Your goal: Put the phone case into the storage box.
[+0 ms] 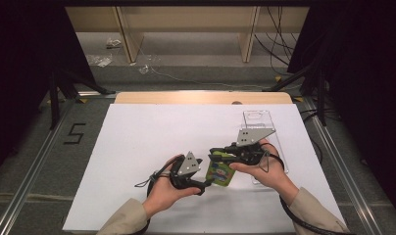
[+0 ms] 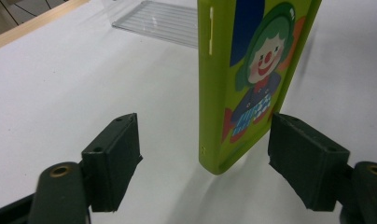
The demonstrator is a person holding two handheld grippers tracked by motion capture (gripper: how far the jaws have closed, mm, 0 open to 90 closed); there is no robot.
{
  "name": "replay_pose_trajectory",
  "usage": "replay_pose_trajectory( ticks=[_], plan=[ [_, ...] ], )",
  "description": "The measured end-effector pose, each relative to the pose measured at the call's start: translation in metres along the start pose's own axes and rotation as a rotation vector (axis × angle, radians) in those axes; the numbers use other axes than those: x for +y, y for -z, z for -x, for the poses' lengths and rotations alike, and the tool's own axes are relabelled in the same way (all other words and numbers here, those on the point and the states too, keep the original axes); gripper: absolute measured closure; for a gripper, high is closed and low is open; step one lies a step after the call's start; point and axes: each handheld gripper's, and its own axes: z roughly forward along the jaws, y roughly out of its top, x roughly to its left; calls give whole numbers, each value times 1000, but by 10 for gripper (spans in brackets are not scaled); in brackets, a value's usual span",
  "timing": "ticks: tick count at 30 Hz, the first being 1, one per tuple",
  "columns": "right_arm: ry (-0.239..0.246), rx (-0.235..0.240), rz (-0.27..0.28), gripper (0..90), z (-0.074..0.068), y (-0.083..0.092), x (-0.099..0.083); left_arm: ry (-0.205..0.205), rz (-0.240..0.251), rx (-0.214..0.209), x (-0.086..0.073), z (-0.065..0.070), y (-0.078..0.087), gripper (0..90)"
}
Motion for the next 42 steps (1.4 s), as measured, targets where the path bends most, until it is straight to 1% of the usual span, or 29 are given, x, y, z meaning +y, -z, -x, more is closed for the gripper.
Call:
replay_pose_trajectory(
  ticks=[6,11,14,15,17,22,29,33,36,40,42],
  plan=[
    [3,11,3,774,-1,0,1,-6,-6,-19,-1,1,-3,289],
    [2,17,2,774,-2,-2,1,-14,-16,-26,-3,1,-5,295],
    [1,21,4,774,-2,-2,1,-7,-9,-34,-4,2,-8,306],
    [2,22,3,774,-2,-2,1,-16,-9,-39,-4,2,-8,311],
    [-1,25,4,774,-2,-2,1,-18,-5,-46,-5,2,-8,332],
    [-3,30,5,774,-2,-3,1,-20,-20,-59,-6,1,-10,373],
    [-5,39,5,774,-3,-4,1,-27,-23,-87,-7,2,-12,441],
    [-15,49,5,774,-4,-4,1,-29,-10,-109,-7,2,-12,474],
    [-9,53,6,774,-4,-5,1,-34,-8,-122,-7,2,-13,497],
    [-10,55,5,774,-4,-5,1,-35,-7,-136,-7,2,-13,546],
    [-11,53,5,774,-4,-5,1,-39,-14,-139,-7,2,-12,579]
  ],
)
